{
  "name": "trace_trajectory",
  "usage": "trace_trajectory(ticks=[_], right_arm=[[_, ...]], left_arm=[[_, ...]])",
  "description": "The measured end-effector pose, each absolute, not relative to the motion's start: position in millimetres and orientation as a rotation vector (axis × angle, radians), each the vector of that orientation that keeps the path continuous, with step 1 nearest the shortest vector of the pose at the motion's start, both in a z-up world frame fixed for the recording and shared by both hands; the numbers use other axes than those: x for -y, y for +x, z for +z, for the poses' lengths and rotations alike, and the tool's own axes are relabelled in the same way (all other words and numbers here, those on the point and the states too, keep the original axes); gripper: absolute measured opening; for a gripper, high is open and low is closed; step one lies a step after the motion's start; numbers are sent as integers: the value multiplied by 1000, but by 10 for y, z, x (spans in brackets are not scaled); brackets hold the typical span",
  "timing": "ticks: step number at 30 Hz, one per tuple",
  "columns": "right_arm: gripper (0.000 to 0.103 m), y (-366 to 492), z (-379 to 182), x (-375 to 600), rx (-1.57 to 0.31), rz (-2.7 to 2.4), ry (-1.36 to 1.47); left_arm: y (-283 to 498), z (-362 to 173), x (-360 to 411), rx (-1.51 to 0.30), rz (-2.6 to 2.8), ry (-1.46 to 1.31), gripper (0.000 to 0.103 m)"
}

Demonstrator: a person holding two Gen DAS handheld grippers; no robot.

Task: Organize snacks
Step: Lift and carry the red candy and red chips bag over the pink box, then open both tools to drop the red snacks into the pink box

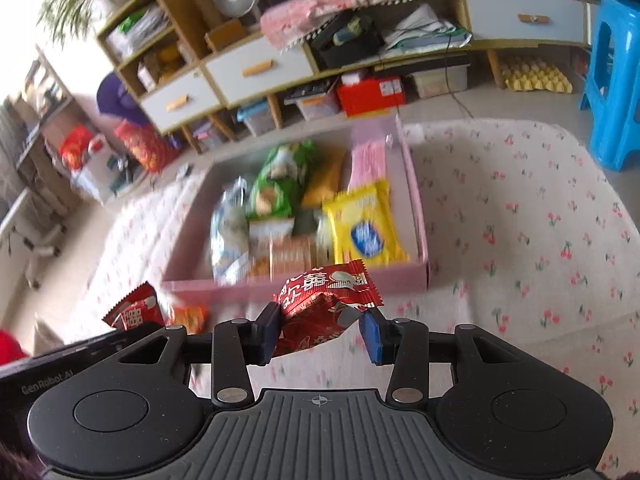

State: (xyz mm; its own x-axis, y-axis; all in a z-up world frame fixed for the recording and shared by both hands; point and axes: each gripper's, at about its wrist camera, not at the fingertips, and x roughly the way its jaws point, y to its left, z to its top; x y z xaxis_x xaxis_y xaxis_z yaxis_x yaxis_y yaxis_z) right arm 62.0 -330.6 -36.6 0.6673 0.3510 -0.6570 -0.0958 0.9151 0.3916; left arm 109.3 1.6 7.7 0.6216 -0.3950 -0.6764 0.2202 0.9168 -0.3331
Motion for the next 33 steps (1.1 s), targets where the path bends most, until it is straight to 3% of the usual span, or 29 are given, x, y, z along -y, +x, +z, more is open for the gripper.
trace_trajectory(ticks=[14, 31, 33], right_arm=[[42, 1552, -81, 3010, -748, 340, 332], [44, 2442, -256, 2495, -782, 345, 307], [54, 2469, -246, 2485, -782, 352, 316]], left_arm=[[1822, 2, 138, -726, -390, -140, 30], [2128, -155, 95, -677, -379, -77, 32], [2162, -153, 98, -670, -370, -80, 33]])
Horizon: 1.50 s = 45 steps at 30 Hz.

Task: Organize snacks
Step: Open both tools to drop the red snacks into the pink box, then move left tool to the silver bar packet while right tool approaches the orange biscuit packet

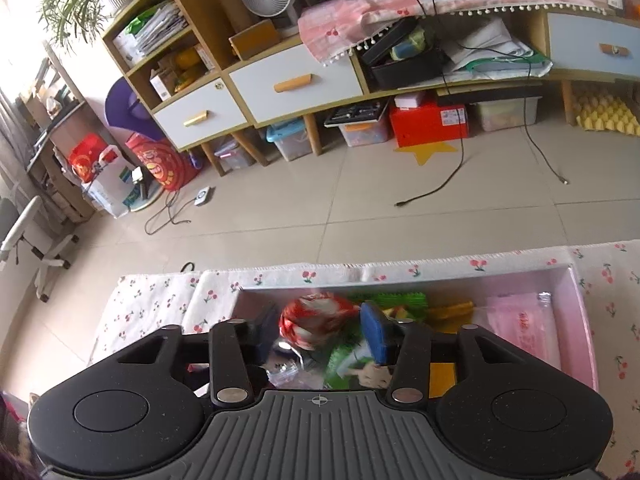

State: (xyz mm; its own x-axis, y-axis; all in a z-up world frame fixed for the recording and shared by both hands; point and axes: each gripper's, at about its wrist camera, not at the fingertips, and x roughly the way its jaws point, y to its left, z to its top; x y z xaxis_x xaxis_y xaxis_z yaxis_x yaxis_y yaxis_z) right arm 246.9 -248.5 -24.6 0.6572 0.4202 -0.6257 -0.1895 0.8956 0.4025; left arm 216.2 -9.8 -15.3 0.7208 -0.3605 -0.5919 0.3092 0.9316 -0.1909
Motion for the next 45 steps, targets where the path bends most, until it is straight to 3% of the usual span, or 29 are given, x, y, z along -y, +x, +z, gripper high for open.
trace_trajectory(ticks=[12, 21, 23, 29, 45], right_arm=[[62, 2398, -163, 2488, -779, 347, 302], [78, 1983, -14, 2664, -780, 323, 287], [80, 1842, 12, 2700, -783, 314, 273], [87, 1348, 37, 2755, -779, 303, 219], [95, 382, -206, 2460, -709, 323, 140]], left_arm=[[2120, -121, 87, -682, -378, -90, 51], [1850, 47, 57, -720, -396, -70, 83], [1767, 82, 39, -730, -395, -59, 94], [1500, 176, -45, -759, -355, -16, 102], [967, 178, -522, -783, -203, 20, 103]])
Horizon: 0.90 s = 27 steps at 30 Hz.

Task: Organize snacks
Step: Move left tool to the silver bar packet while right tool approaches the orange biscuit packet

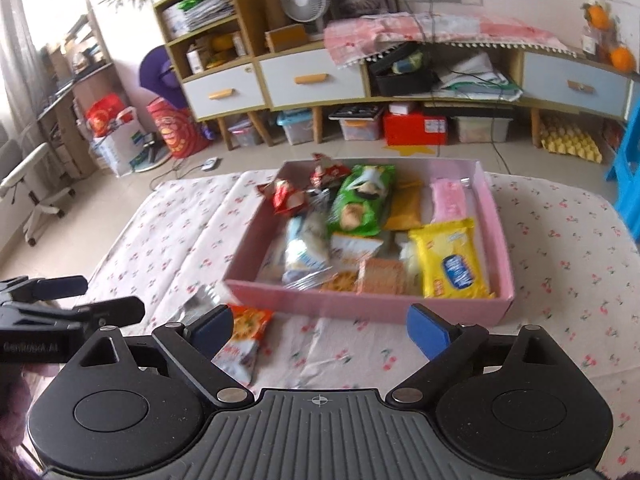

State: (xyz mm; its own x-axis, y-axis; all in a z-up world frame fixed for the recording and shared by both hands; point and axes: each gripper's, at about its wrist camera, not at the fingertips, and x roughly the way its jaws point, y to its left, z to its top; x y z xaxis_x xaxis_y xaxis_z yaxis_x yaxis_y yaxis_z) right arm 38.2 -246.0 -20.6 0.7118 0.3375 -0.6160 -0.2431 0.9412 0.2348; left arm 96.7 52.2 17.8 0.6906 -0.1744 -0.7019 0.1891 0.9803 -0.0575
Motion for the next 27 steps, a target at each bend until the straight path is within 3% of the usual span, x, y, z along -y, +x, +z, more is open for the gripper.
trace_trajectory(ticks=[4, 12, 18, 22, 27], right_arm=[[95, 295, -357, 2294, -668, 335, 103], [95, 331, -700, 1966, -653, 345, 34], [95, 366, -912, 1775, -652, 381, -3], [95, 329, -1001, 1666, -635, 419, -47], [95, 292, -1101, 1564, -652, 423, -85]], left_arm=[[868, 26, -667, -739, -158, 21, 102], [914, -211, -778, -799, -267, 98, 92], [845, -428, -793, -864, -352, 149, 70], [871, -500, -840, -924, -345, 112, 47], [871, -477, -886, -958, -333, 67, 42]])
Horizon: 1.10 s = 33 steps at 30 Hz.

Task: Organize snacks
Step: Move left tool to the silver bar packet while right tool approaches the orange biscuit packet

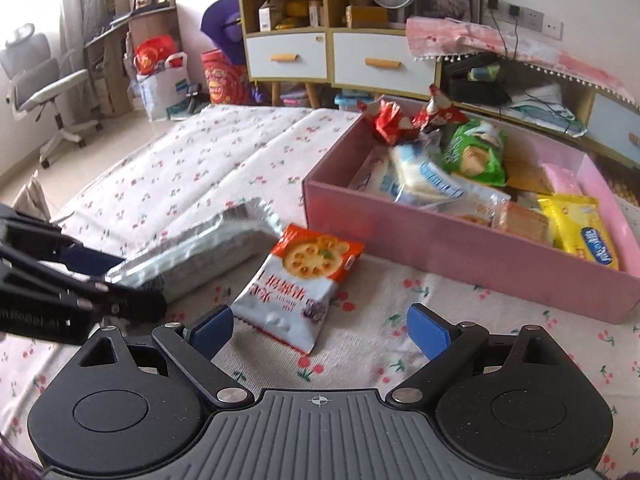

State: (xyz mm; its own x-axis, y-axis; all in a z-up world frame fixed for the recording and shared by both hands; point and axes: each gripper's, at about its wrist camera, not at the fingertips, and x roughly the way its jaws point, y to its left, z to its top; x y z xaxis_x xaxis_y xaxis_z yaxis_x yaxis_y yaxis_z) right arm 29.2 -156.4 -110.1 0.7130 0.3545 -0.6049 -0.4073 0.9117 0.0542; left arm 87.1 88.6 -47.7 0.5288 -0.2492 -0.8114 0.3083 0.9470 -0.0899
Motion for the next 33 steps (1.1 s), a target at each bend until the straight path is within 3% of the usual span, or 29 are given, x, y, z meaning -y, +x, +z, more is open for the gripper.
trace_trajectory(ticks=[4, 8, 33], right_arm=[[96, 264, -1125, 1507, -641, 420, -103], [103, 289, -1147, 1496, -642, 411, -95], [103, 363, -1118, 1786, -669, 391, -97]], left_arm=[[868, -480, -921, -971, -323, 51, 42], [903, -480, -926, -972, -324, 44, 42], [918, -498, -865, -949, -319, 62, 43]])
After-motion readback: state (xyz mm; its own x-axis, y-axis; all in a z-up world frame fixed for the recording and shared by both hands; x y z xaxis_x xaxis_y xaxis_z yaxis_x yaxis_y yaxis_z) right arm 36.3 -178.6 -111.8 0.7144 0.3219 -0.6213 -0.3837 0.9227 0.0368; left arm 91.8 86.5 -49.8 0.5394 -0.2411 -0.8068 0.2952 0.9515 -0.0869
